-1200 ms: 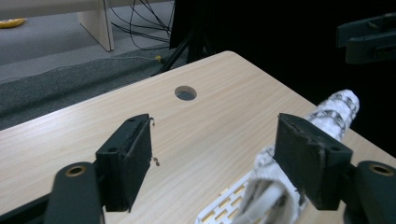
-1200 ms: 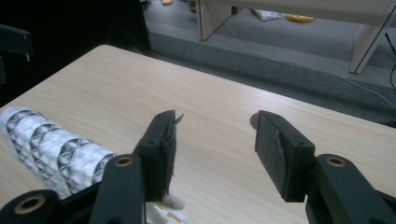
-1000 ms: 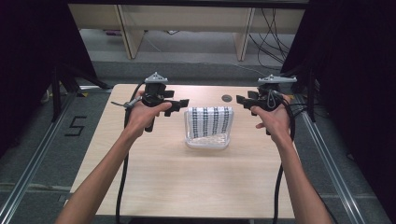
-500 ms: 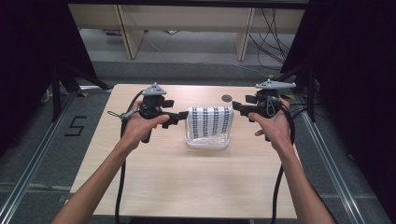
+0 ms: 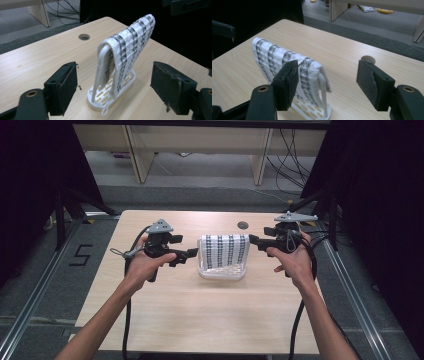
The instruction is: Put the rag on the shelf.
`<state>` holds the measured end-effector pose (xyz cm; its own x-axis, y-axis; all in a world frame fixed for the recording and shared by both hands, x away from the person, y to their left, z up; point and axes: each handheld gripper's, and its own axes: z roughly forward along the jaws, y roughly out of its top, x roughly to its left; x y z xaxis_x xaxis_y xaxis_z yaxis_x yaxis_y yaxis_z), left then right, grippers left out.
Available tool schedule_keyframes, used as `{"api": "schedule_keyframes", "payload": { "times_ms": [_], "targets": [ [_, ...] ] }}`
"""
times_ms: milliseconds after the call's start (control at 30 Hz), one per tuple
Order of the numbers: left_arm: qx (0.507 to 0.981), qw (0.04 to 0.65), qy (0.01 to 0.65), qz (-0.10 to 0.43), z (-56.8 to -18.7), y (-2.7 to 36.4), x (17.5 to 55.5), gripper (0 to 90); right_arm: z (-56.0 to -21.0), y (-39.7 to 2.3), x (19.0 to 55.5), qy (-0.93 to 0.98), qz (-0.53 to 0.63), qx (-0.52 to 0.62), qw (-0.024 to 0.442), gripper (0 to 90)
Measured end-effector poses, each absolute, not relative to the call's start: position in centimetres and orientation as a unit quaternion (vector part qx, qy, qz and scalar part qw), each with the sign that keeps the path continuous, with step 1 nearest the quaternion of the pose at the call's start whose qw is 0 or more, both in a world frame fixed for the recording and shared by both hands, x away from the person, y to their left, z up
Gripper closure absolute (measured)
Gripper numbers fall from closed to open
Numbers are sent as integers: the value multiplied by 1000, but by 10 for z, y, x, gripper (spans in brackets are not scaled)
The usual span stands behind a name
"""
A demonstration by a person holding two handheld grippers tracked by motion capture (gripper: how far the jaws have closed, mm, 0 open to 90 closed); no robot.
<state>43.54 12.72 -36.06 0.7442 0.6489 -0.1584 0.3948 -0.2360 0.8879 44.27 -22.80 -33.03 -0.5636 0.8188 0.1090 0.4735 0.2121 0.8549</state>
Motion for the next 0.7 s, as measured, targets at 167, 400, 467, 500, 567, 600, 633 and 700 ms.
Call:
{"api": "schedule_keyframes", "payload": {
  "times_ms": [167,400,467,500,567,600,633,700],
  "targets": [
    [777,521,334,120,-366,130,428,202,-332,-228,437,753,462,429,188,337],
    [778,524,329,110,-374,131,418,195,-336,-226,429,757,465,420,186,312],
    [779,524,328,106,-376,131,415,188,-337,-226,429,760,467,410,190,294],
    [778,525,328,106,-377,131,413,186,-338,-225,426,758,474,411,180,285],
    [780,523,328,104,-379,131,411,183,-338,-224,423,755,470,422,176,274],
    [778,527,327,101,-380,131,410,181,-340,-224,424,754,475,415,185,258],
    [777,529,326,97,-382,132,408,178,-341,-224,422,756,474,418,172,250],
    [776,531,327,93,-383,132,407,178,-341,-223,420,755,470,426,167,250]
  ]
}}
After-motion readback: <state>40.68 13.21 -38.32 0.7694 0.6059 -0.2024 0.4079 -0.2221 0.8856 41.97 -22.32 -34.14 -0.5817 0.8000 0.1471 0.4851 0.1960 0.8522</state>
